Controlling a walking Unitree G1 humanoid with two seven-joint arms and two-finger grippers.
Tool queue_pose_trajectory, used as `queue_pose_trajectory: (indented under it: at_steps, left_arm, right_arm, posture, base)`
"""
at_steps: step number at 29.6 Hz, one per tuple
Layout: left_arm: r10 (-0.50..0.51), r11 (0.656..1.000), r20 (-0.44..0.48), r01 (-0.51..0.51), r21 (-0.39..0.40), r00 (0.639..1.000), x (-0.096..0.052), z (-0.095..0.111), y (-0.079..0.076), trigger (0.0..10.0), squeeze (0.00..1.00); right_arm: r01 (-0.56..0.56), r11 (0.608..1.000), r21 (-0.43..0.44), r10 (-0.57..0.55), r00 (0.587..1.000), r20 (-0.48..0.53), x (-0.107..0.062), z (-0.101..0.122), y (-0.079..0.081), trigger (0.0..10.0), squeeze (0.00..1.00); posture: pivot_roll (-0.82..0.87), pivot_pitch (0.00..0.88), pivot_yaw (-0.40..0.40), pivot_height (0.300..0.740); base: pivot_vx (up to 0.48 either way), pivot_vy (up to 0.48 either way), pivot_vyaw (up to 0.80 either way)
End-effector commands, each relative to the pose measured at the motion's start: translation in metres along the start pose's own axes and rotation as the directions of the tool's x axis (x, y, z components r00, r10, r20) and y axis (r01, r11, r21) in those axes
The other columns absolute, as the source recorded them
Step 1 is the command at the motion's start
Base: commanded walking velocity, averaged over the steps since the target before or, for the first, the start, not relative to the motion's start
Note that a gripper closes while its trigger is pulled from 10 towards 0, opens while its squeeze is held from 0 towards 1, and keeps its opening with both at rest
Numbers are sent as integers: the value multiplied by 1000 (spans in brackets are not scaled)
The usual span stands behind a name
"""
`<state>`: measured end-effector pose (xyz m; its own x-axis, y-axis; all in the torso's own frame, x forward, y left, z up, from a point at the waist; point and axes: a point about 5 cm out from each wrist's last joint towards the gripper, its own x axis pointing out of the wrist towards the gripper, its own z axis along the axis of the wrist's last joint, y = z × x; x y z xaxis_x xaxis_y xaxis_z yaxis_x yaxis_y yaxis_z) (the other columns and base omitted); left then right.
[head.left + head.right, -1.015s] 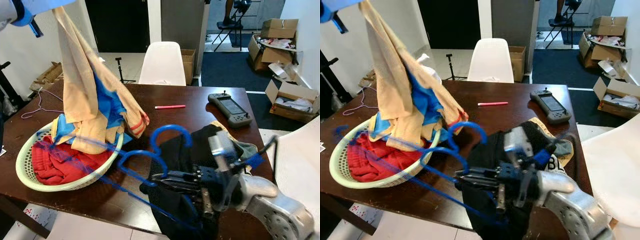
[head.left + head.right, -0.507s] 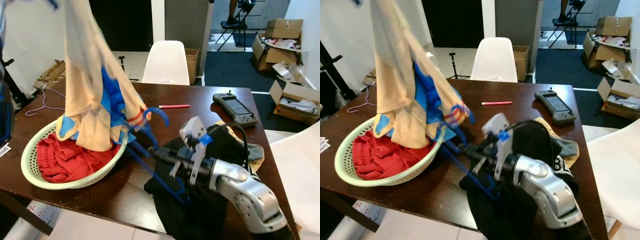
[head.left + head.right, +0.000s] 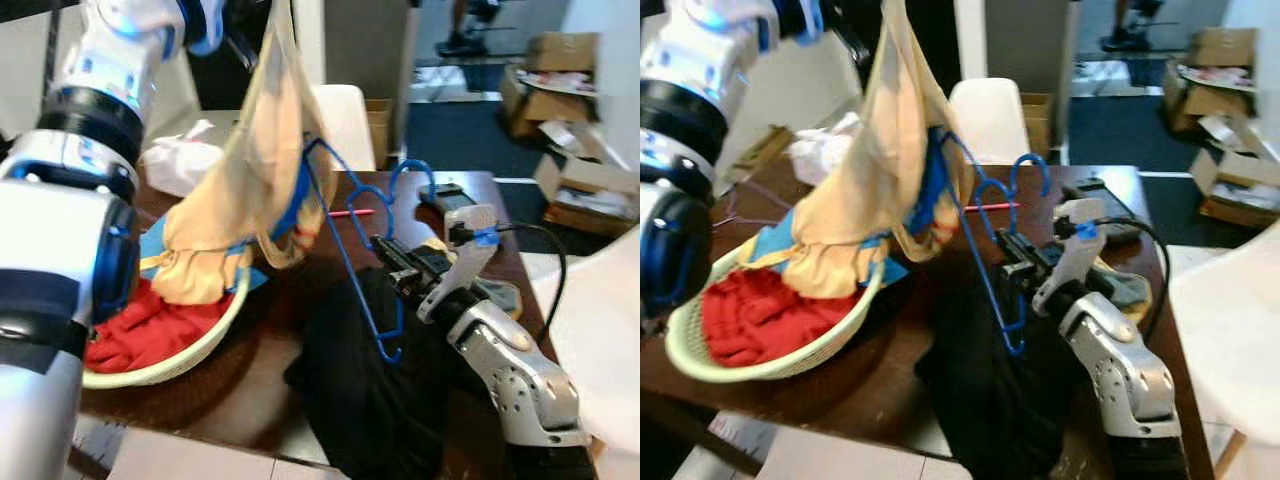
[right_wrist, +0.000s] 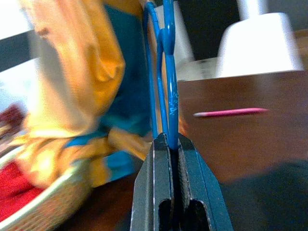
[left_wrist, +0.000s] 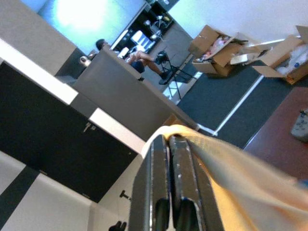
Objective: Hang hanger
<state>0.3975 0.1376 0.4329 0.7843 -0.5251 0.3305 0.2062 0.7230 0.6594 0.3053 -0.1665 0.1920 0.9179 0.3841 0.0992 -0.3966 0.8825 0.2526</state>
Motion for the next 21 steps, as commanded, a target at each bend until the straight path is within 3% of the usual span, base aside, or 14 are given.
queue_pose_trajectory:
  at_steps: [1, 2, 4, 8, 10, 11, 13, 14, 15, 17, 18, 19, 20, 21]
  left_arm:
    - [32, 999, -13, -32, -13, 999, -2, -4, 2, 10000, 0]
    - [36, 999, -24, -36, -18, 999, -1, -7, -1, 10000, 0]
    - [-48, 998, -29, 47, -39, 998, 1, -19, -26, 10000, 0]
    - [-120, 992, -23, 119, -51, 992, 1, -25, -44, 10000, 0]
    - [-227, 971, -11, 225, -74, 974, -5, -29, -74, 10000, 0]
    - [-227, 971, -11, 225, -74, 974, -5, -29, -74, 10000, 0]
    - [-349, 932, 1, 347, -109, 937, -18, -28, -103, 10000, 0]
    - [-349, 932, 1, 347, -109, 937, -18, -28, -103, 10000, 0]
    - [-396, 910, 7, 394, -130, 918, -25, -26, -114, 10000, 0]
    - [-396, 910, 7, 394, -130, 918, -25, -26, -114, 10000, 0]
    - [-454, 881, 7, 450, -148, 891, -33, -25, -127, 10000, 0]
    - [-454, 881, 7, 450, -148, 891, -33, -25, -127, 10000, 0]
    - [-557, 811, 29, 551, -196, 830, -49, -20, -150, 10000, 0]
    - [-557, 811, 29, 551, -196, 830, -49, -20, -150, 10000, 0]
  right_arm:
    - [13, 1000, 1, -13, 1000, 24, 3, 3, 1, 10000, 0]
    - [31, 1000, 4, -31, 999, 30, 4, 4, -1, 10000, 0]
    - [94, 995, -17, -93, 995, 32, 3, 5, -9, 10000, 0]
    - [135, 990, -34, -134, 990, 30, 2, 5, -15, 10000, 0]
    - [170, 984, -58, -170, 985, 7, 0, 2, -21, 10000, 0]
    - [170, 984, -58, -170, 985, 7, 0, 2, -21, 10000, 0]
    - [184, 981, -67, -185, 983, -5, 0, 1, -24, 10000, 0]
    - [184, 981, -67, -185, 983, -5, 0, 1, -24, 10000, 0]
    - [184, 980, -69, -185, 983, -7, 1, 0, -24, 10000, 0]
    - [184, 980, -69, -185, 983, -7, 1, 0, -24, 10000, 0]
    - [185, 980, -71, -186, 982, -8, 1, 0, -24, 10000, 0]
    - [185, 980, -71, -186, 982, -8, 1, 0, -24, 10000, 0]
    - [183, 980, -74, -185, 983, -12, 2, 0, -24, 10000, 0]
    - [183, 980, -74, -185, 983, -12, 2, 0, -24, 10000, 0]
  posture:
    - [22, 0, 124, 740]
    - [22, 0, 124, 740]
    - [12, 0, 124, 740]
    - [12, 0, 124, 740]
    - [17, 0, 114, 740]
    - [17, 0, 114, 740]
    - [21, 0, 112, 740]
    - [21, 0, 112, 740]
    - [26, 0, 106, 740]
    - [26, 0, 106, 740]
    - [26, 0, 106, 740]
    - [26, 0, 106, 740]
    - [33, 0, 98, 740]
    - [33, 0, 98, 740]
  base:
    - [0, 0, 0]
    - [0, 0, 0]
    - [0, 0, 0]
    - [0, 0, 0]
    - [0, 0, 0]
    - [0, 0, 0]
    - [0, 0, 0]
    - [0, 0, 0]
    - [0, 0, 0]
    - [0, 0, 0]
    - [0, 0, 0]
    - [0, 0, 0]
    - [0, 0, 0]
    - [0, 0, 0]
